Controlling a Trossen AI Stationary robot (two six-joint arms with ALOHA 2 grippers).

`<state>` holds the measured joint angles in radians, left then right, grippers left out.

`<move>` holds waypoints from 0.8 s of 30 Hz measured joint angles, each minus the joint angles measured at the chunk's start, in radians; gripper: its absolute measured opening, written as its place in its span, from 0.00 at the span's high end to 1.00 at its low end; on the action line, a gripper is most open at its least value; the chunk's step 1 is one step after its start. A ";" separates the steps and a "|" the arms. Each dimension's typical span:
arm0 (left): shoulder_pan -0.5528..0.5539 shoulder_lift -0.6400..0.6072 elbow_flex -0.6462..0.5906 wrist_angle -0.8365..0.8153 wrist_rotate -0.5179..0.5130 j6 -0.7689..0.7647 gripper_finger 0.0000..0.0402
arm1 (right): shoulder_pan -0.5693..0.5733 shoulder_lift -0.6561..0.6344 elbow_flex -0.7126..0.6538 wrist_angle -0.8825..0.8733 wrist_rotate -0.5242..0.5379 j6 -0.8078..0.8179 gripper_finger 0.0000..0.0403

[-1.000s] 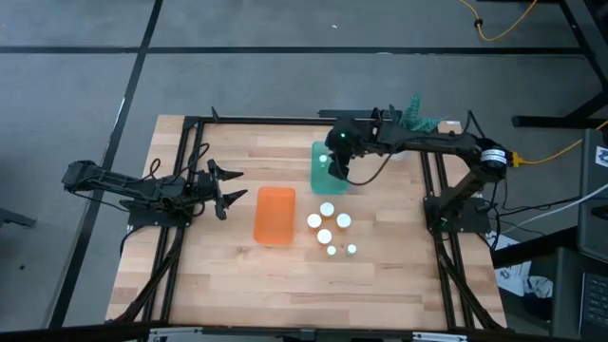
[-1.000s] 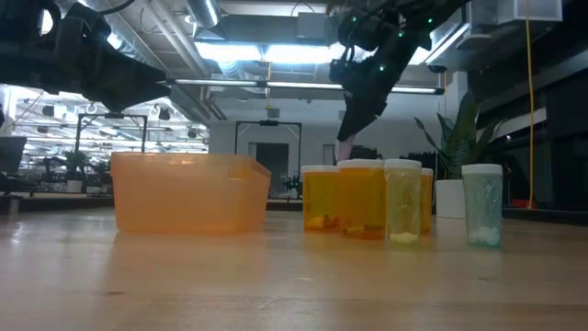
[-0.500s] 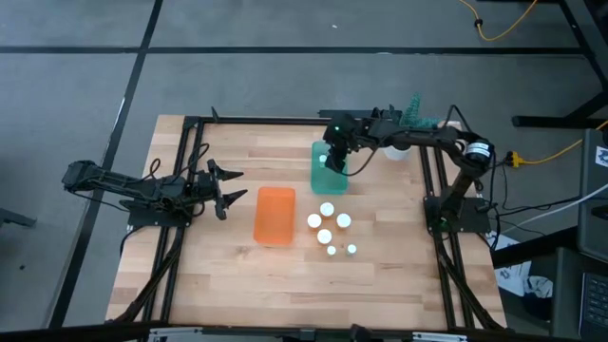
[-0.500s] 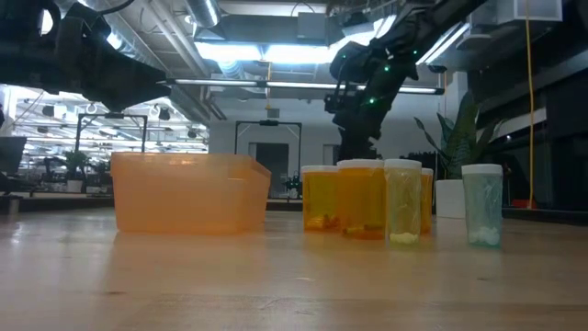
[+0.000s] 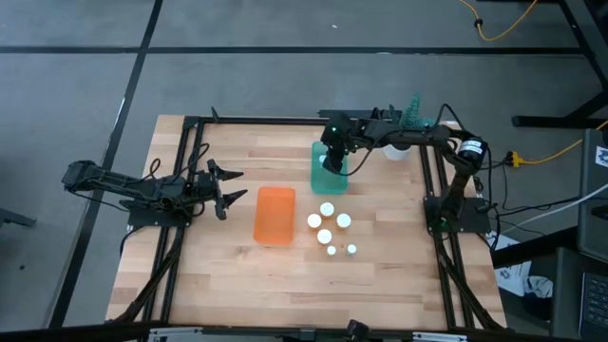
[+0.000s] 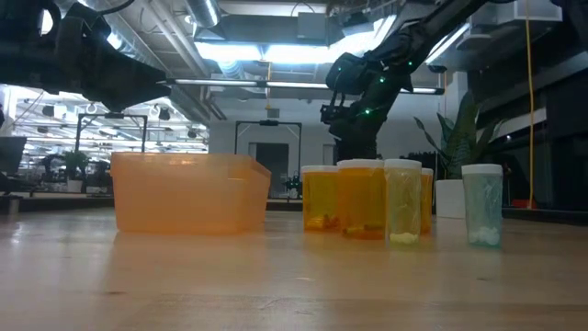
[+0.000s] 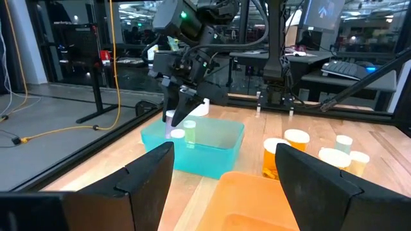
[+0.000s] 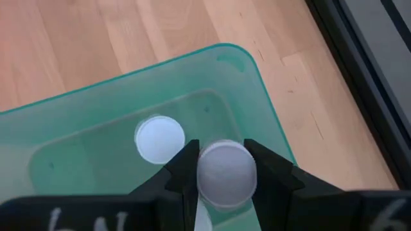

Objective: Pick and place medicine bottles into bin by pill shape (circle, oval)
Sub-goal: Put the small purple medicine bottle into the blue bin, then put the small blue medicine bottle into the blue bin

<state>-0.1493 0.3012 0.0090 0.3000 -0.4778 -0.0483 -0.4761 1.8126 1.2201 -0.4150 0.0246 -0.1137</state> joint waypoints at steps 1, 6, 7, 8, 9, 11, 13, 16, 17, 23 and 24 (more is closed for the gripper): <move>0.000 0.000 0.000 0.000 0.000 0.000 0.35 | -0.002 0.000 0.000 -0.001 0.000 0.000 0.73; 0.000 0.000 0.000 0.000 0.000 0.000 0.35 | -0.002 0.000 0.000 -0.005 0.001 0.000 0.71; 0.000 0.000 0.000 0.000 0.000 0.000 0.35 | -0.002 0.000 0.000 -0.007 0.000 0.000 0.70; 0.000 0.000 0.000 0.000 0.000 0.000 0.35 | -0.002 0.000 0.000 -0.011 0.000 0.000 0.69; 0.000 0.000 0.000 0.000 0.000 0.000 0.35 | -0.002 0.000 0.000 -0.014 0.000 0.000 0.67; 0.000 0.000 0.000 0.000 0.000 0.000 0.35 | -0.002 0.000 0.000 -0.015 0.000 0.000 0.65; 0.000 0.000 0.000 0.000 0.000 0.000 0.35 | -0.002 0.000 0.000 -0.015 0.001 0.000 0.64; 0.000 0.000 0.000 0.000 0.000 -0.001 0.35 | -0.002 0.000 0.000 -0.015 0.001 0.000 0.63; 0.000 0.000 0.000 0.000 0.000 0.000 0.35 | -0.002 0.000 0.000 -0.015 0.001 0.001 0.63; 0.000 0.000 0.000 0.000 0.000 -0.001 0.35 | -0.002 0.000 0.000 -0.015 0.001 0.000 0.64; 0.000 0.000 0.000 0.000 0.000 -0.001 0.35 | -0.002 0.000 0.000 -0.015 0.001 0.000 0.64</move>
<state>-0.1493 0.3016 0.0090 0.3000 -0.4778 -0.0490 -0.4778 1.8122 1.2201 -0.4297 0.0254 -0.1135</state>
